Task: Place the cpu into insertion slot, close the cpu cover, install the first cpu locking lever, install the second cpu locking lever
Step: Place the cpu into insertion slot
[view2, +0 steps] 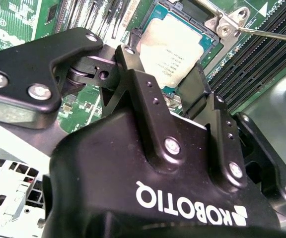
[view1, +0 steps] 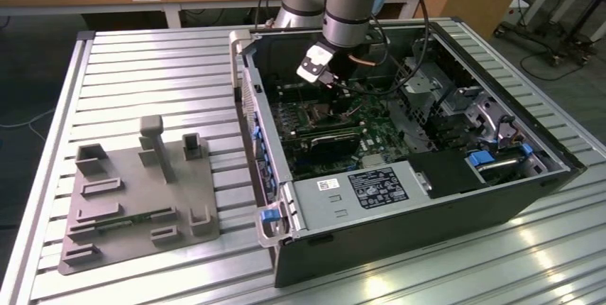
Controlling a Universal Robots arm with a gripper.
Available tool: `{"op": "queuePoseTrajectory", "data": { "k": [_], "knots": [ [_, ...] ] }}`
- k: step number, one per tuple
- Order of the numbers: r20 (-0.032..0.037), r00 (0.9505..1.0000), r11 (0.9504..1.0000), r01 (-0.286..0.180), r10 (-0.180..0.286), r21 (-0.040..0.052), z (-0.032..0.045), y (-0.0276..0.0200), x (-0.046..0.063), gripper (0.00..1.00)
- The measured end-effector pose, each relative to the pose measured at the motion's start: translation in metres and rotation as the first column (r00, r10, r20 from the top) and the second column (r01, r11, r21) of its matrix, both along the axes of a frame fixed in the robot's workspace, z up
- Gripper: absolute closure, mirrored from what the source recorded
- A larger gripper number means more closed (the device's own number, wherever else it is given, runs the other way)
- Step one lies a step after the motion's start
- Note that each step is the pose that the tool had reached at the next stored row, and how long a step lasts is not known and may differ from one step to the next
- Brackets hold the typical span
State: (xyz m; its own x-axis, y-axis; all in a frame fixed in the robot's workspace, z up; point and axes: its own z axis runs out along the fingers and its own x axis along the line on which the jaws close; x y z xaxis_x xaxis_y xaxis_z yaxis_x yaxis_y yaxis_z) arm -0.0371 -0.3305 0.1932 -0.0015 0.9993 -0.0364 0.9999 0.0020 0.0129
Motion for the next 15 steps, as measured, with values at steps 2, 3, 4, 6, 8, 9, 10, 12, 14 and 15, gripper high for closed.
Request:
{"op": "queuePoseTrajectory", "data": {
  "k": [2,3,4,6,8,9,10,12,14,15],
  "knots": [
    [0.0,1.0,1.0,0.0,0.0,0.0,0.0,0.0,0.0,0.46],
    [0.0001,1.0,1.0,0.0,0.0,0.0001,0.0,0.0,0.0,0.46],
    [0.0004,1.0,1.0,0.0,0.0,0.0005,-0.0001,0.0001,0.0001,0.45],
    [0.0002,1.0,1.0,0.0,0.0,0.0003,-0.0001,0.0001,0.0001,0.45],
    [0.0001,1.0,1.0,0.0,0.0,0.0002,-0.0001,0.0,0.0,0.39],
    [0.0,1.0,1.0,0.0,0.0,0.0001,0.0,0.0,0.0,0.39],
    [0.0,1.0,1.0,0.001,-0.001,0.0,0.0,0.0,0.0,0.39],
    [0.0001,1.0,1.0,0.001,-0.001,0.0,0.0,0.0,0.0,0.39],
    [0.0,1.0,1.0,0.001,-0.001,-0.0001,0.0001,0.0,0.0,0.39],
    [-0.0001,1.0,1.0,0.001,-0.001,-0.0002,0.0005,0.0,0.0,0.39]
  ]
}}
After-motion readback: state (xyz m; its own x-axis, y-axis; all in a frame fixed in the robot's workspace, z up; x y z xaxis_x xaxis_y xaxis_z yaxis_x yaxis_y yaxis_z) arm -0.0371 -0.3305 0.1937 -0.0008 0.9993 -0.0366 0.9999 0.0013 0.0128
